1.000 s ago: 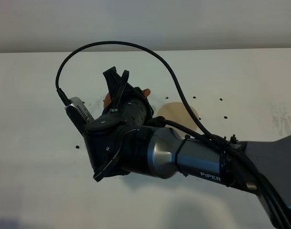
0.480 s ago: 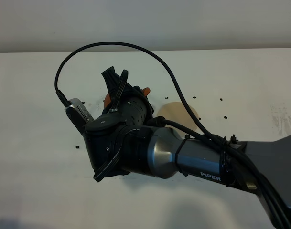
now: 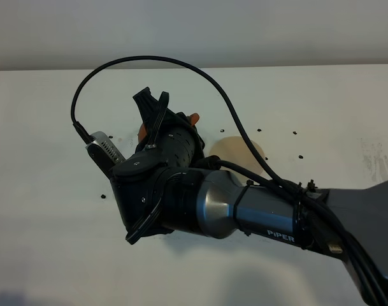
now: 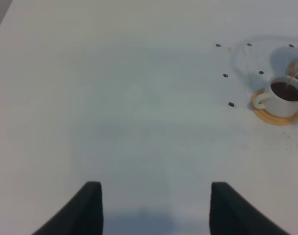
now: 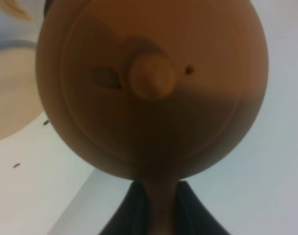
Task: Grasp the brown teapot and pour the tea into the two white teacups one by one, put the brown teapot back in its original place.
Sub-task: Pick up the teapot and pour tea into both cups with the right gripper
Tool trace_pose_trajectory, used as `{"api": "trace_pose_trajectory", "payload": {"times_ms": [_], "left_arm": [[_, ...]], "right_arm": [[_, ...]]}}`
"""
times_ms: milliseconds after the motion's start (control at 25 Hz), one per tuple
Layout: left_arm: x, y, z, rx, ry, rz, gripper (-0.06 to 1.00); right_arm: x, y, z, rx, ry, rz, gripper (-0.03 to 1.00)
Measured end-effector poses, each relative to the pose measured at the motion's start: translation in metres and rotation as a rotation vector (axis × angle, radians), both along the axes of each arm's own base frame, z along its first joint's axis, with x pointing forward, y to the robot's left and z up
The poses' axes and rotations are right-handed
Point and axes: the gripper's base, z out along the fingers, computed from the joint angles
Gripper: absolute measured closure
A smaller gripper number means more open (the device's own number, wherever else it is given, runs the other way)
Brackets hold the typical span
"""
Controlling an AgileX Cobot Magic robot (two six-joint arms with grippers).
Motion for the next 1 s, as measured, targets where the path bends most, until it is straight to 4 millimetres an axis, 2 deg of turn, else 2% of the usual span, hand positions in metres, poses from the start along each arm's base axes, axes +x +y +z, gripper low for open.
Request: {"api": "trace_pose_trajectory", "payload": {"times_ms": [1000], "left_arm": [[0.0000,0.0000,0.0000,0.000,0.000,0.000,0.44]], "right_arm": [[0.0011,-0.0006,0.0021,-0.041,-0.023,0.015,0.88]]}}
